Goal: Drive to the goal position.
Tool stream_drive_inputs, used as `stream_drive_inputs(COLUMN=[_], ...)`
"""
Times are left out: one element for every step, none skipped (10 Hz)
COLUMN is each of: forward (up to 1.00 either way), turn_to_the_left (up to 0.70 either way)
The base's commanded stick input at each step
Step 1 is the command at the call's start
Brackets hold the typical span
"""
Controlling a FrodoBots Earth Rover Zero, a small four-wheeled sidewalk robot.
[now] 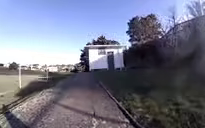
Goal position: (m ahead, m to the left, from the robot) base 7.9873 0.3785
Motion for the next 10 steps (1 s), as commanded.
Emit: stream_drive_inputs(forward=[0.5,0.5,0.5,0.5,0.5,0.5,0.5,0.5,0.5,0.5], turn_to_the_left=[0.03,0.03,0.03,0.04,0.17,0.33,0.1,0.02,0.0,0.0])
